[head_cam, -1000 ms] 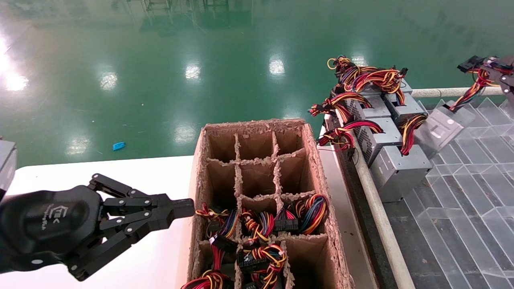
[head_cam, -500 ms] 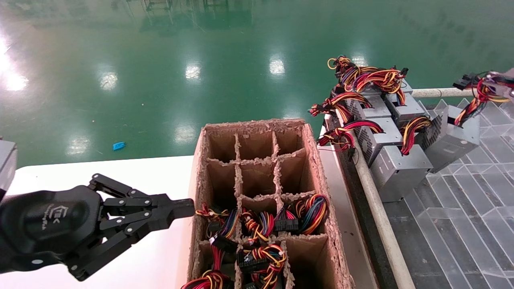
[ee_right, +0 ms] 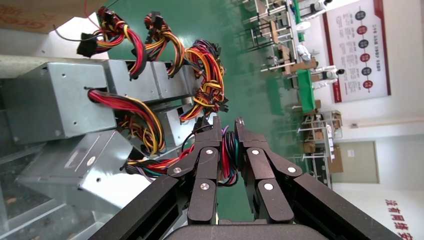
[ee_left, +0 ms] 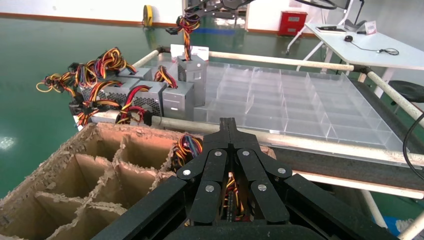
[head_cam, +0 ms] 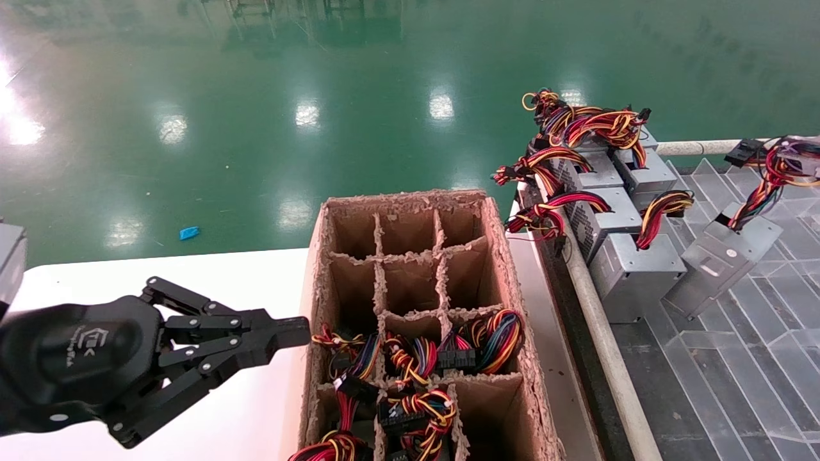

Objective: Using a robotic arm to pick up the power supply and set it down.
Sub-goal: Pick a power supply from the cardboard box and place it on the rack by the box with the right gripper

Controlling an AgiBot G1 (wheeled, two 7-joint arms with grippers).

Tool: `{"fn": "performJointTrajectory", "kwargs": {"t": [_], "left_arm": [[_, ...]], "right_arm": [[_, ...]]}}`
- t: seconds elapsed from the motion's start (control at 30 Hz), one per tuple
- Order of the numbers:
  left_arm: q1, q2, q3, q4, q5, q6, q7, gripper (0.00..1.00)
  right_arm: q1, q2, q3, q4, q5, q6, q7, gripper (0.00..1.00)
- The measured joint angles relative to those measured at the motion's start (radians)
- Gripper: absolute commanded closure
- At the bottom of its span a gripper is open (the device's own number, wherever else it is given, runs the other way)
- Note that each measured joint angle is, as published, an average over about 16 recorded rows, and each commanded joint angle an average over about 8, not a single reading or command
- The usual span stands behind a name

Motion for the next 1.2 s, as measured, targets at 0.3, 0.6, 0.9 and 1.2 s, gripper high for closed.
{"fn": "performJointTrajectory", "kwargs": {"t": [0.3, 0.6, 0.9, 1.2], "left_arm": [[0.0, 0.0, 0.0, 0.0, 0.0, 0.0, 0.0, 1.0], [0.0, 0.0, 0.0, 0.0, 0.0, 0.0, 0.0, 1.0], [0.0, 0.0, 0.0, 0.0, 0.0, 0.0, 0.0, 1.0], [0.0, 0.0, 0.0, 0.0, 0.0, 0.0, 0.0, 1.0]], "right_arm": [[-0.015, -0.07, 0.005, 0.0, 0.019, 0.061, -0.056, 1.0], [-0.02, -0.142, 0.005, -0.002, -0.006, 0.147, -0.106, 1.0], [-0.042, -0.174, -0.024, -0.005, -0.077, 0.308, -0.104, 1.0], [-0.043, -0.195, -0.082, -0.002, -0.135, 0.422, -0.044, 1.0]]}}
